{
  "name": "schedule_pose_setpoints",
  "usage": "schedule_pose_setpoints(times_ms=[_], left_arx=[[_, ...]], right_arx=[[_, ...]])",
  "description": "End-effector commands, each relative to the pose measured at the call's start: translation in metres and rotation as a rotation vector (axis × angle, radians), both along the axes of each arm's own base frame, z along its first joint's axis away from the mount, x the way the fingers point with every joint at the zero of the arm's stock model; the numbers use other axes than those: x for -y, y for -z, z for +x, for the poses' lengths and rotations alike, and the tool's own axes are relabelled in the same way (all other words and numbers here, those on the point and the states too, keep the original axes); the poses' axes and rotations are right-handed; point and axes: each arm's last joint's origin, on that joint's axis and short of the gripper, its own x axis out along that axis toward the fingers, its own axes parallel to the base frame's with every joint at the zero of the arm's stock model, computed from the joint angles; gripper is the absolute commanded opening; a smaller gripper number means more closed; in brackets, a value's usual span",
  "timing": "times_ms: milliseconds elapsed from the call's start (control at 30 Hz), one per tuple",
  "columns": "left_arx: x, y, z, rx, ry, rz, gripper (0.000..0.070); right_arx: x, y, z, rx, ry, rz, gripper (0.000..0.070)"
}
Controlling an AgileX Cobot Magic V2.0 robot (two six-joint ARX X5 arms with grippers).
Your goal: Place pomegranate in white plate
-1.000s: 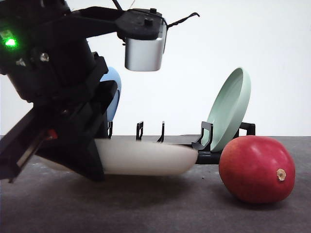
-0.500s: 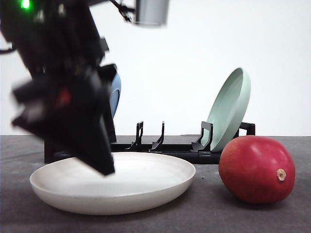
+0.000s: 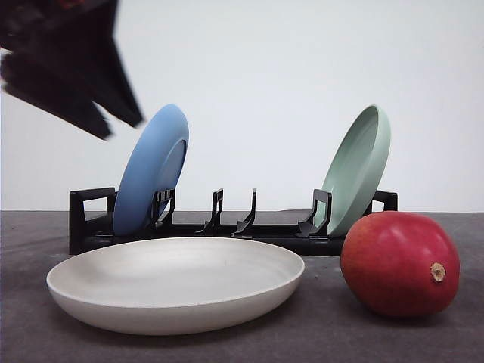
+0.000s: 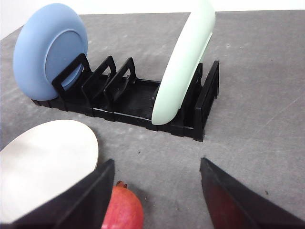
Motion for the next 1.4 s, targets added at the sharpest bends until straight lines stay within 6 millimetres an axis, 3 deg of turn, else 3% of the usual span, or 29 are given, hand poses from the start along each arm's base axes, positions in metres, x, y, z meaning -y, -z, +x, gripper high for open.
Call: schedule_pose_setpoints(times_ms=[0, 200, 433, 667, 867, 1200, 1267, 1367], left_arx=[[-0.011, -0.008, 0.006, 0.009, -0.077, -0.034, 0.0365], [-0.05, -0.018, 0.011, 0.057, -0.291, -0.083, 0.0364], [-0.073, -0.018, -0.002, 0.153, -0.43, -0.178, 0.0364], [-0.079, -0.01, -0.023, 0.199, -0.452, -0.206, 0.0364], [-0.08, -0.011, -0.027, 0.217, -0.451, -0.213, 0.0364], [-0.08, -0.011, -0.027, 0.217, -0.451, -0.212, 0.0364], [-0.08, -0.011, -0.027, 0.217, -0.451, -0.212, 0.0364], [-0.08, -0.011, -0.027, 0.217, -0.451, -0.212, 0.0364]], right_arx=[[0.0, -0.006, 0.0, 0.027, -0.007, 0.0, 0.036], [0.0, -0.006, 0.0, 0.02, -0.006, 0.014, 0.036], [-0.002, -0.007, -0.001, 0.01, -0.053, 0.043, 0.036], [-0.008, -0.009, -0.002, -0.033, -0.095, 0.07, 0.036], [-0.021, -0.016, 0.006, -0.166, -0.072, 0.019, 0.036], [-0.07, -0.011, 0.034, -0.384, -0.132, -0.118, 0.0365], [-0.081, -0.007, 0.037, -0.397, -0.15, -0.17, 0.0399], [-0.095, 0.0, 0.041, -0.407, -0.161, -0.256, 0.0505]])
